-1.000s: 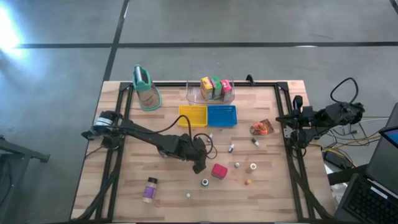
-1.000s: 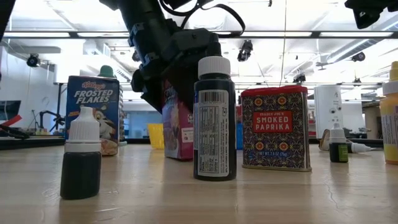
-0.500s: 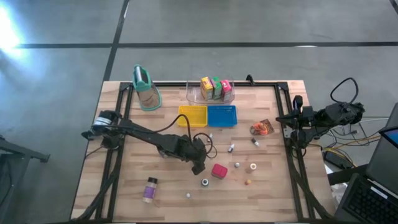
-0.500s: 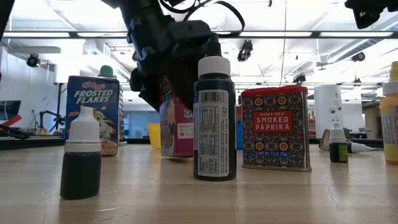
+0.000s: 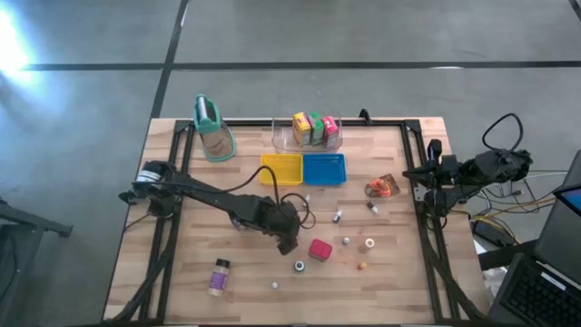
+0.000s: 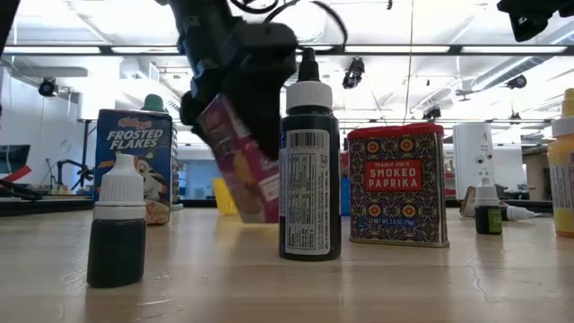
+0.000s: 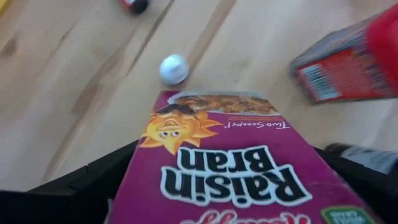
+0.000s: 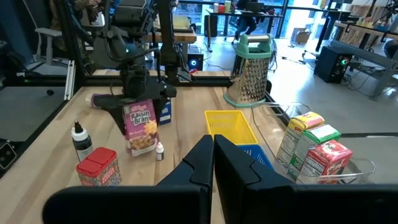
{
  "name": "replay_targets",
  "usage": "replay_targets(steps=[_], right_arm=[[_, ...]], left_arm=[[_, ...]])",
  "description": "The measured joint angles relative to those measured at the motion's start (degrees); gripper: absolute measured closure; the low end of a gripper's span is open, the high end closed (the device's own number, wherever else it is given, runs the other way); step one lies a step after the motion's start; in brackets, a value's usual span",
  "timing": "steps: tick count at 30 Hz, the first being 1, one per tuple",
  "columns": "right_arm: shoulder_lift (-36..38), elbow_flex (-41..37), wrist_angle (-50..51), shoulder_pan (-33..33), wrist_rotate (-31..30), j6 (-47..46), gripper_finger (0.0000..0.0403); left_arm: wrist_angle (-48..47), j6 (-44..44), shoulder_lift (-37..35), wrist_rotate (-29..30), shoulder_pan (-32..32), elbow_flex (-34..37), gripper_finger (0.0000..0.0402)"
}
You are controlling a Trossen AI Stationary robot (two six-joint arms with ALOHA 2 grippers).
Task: Pick & Place Kitchen Items
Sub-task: Adjust the cereal boxes on the table
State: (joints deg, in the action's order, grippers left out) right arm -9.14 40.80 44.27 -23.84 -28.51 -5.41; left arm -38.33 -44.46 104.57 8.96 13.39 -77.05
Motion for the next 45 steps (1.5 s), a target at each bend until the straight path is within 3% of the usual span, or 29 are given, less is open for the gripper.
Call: replay_targets(steps=[8, 26, 41, 45], right_arm=[[-0.01, 0.01, 0.02, 0.0, -0.02, 0.0, 0.0394], [-0.01, 0.01, 0.0, 0.0, -0.01, 0.0, 0.0394], [-0.01, 0.01, 0.0, 0.01, 0.0, 0.0, 0.0394], [-0.01, 0.0, 0.0, 0.0, -0.01, 0.0, 0.0394]], left_arm=[[-2.65, -2.16, 0.0, 0.24, -0.16, 0.38, 0.0002], [-10.83, -4.28, 0.07, -6.81, -3.23, -3.39, 0.0002], [-8.89, -10.46, 0.07, -7.54, -3.35, -3.77, 0.0002], [-13.36, -4.5, 0.15, -6.62, -5.72, -5.83, 0.0001]])
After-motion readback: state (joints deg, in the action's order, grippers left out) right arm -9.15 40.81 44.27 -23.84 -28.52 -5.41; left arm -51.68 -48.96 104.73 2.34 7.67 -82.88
